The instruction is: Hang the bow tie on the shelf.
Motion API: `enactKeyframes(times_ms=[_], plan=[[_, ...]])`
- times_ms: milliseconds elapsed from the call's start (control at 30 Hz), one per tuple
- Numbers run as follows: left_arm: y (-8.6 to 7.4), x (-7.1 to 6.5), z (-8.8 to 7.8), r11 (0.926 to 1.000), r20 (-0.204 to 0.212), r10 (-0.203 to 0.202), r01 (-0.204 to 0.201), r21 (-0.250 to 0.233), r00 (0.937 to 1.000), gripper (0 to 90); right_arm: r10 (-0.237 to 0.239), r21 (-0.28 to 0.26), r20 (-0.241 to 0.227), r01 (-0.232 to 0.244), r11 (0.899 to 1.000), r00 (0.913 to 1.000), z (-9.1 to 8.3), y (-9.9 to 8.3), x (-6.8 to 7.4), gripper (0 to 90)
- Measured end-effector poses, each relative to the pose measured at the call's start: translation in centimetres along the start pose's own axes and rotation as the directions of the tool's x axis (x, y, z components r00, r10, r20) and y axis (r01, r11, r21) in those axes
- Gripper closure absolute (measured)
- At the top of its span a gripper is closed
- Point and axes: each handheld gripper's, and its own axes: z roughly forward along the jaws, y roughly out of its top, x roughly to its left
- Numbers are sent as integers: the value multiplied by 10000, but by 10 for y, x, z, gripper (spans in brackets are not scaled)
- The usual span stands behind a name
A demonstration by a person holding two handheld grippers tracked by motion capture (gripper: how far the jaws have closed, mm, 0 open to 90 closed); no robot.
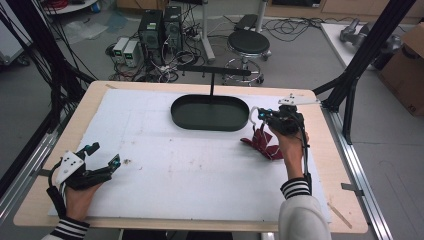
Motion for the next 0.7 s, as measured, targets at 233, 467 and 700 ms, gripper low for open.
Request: enactKeyframes(times_ms=[233, 467, 700], plan=[[0, 0, 0, 10000, 0, -13, 13, 17, 10000, 151, 1, -513, -175, -10, 9987, 9998, 4, 20, 10, 875], [0, 0, 0, 10000, -11, -12, 12, 29, 10000, 151, 108, -1052, -237, -132, 9944, 9997, 8, 35, 15, 875], [0, 0, 1, 10000, -17, -65, 65, 39, 10000, 151, 60, -1457, -401, -117, 9893, 9992, 16, 58, 23, 875]])
